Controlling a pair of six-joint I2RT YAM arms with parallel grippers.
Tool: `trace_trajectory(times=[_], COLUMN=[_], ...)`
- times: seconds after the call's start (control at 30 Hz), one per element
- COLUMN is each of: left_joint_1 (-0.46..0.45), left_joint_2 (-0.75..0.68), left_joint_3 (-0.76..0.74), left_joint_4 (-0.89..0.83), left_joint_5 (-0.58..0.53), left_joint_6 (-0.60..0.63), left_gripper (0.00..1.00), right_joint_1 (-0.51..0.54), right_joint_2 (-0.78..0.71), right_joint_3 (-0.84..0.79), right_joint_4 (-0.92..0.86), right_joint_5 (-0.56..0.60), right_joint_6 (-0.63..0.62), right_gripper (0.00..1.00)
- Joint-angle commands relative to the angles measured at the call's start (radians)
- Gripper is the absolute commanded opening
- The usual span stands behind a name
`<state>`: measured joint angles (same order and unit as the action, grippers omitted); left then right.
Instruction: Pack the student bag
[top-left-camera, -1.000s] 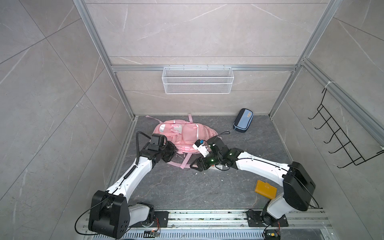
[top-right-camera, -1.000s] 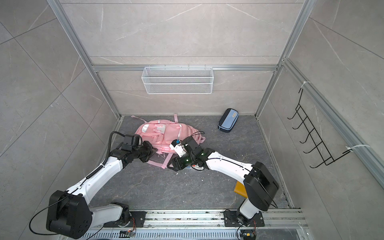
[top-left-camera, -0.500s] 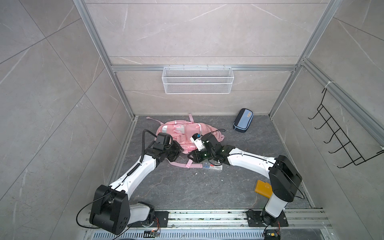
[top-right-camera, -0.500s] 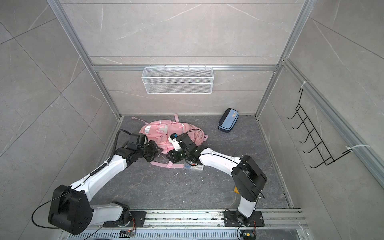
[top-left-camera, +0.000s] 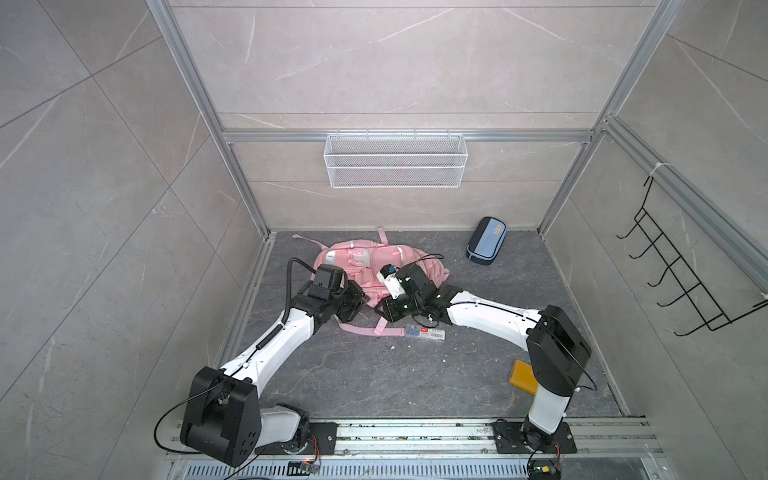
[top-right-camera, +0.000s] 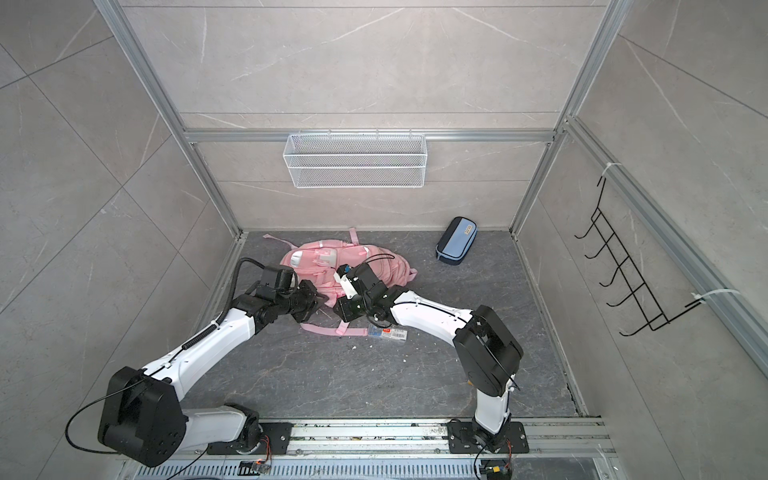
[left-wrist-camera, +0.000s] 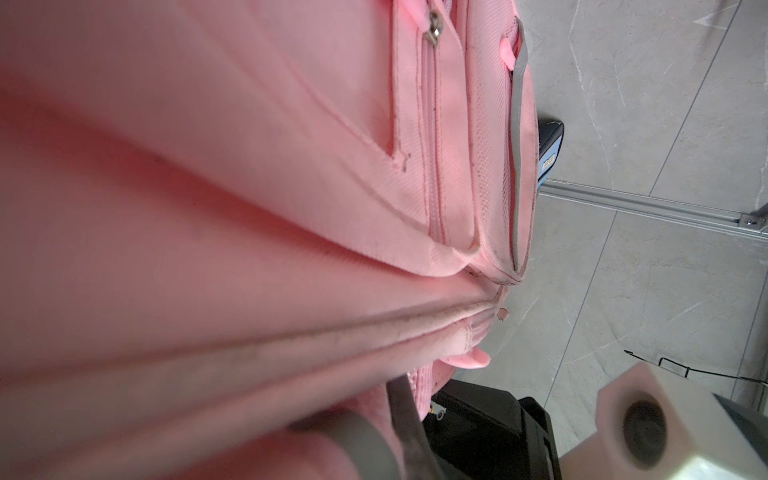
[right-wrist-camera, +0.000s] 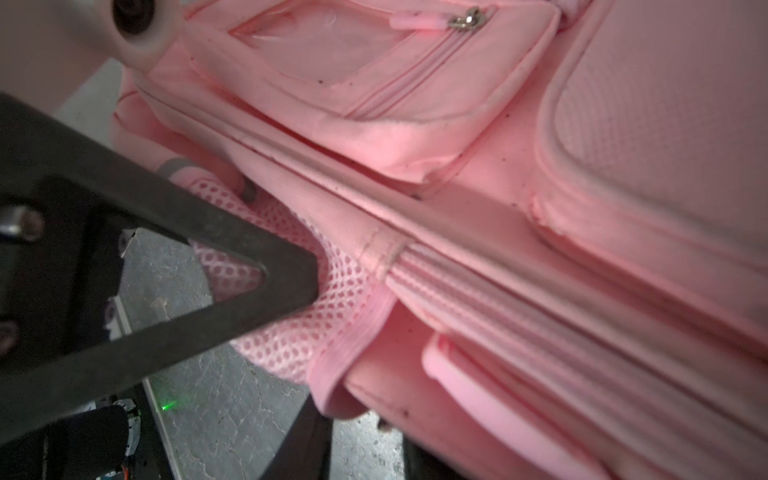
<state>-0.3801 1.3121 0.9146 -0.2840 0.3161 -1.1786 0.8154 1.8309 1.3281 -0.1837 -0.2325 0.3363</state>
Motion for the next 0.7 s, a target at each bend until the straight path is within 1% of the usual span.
trace_trajectory(times=[0.0, 0.13, 0.27, 0.3, 0.5, 0.57, 0.67], left_joint_1=[-0.016, -0.017, -0.017, -0.017, -0.004, 0.012, 0.052], left_joint_2=[-0.028, -0.028, -0.027, -0.029, -0.048, -0.059, -0.085], left_joint_3=[0.069, 0.059, 0.061, 0.060, 0.049, 0.054, 0.059], left_joint_4=[0.096, 0.112, 0.111, 0.109, 0.092, 0.059, -0.024], left_joint_5=[0.090, 0.095, 0.097, 0.096, 0.082, 0.067, 0.017], left_joint_6=[-0.003, -0.012, -0.010, -0.009, -0.007, 0.026, 0.084], left_gripper=[0.00, 0.00, 0.00, 0.00, 0.00, 0.00, 0.00], right_joint_1=[-0.007, -0.011, -0.019, -0.021, -0.032, -0.046, -0.089], right_joint_2=[0.024, 0.049, 0.055, 0.053, 0.008, -0.024, -0.073], right_joint_3=[0.021, 0.042, 0.048, 0.045, -0.005, -0.051, -0.138], right_joint_4=[-0.030, -0.025, -0.022, -0.022, -0.020, -0.011, 0.020], right_joint_5=[0.082, 0.084, 0.090, 0.091, 0.112, 0.120, 0.099], right_joint_6=[-0.010, -0.005, 0.000, 0.001, 0.010, 0.036, 0.092], right_gripper=[0.25, 0.19, 0.02, 0.00, 0.00, 0.00, 0.00])
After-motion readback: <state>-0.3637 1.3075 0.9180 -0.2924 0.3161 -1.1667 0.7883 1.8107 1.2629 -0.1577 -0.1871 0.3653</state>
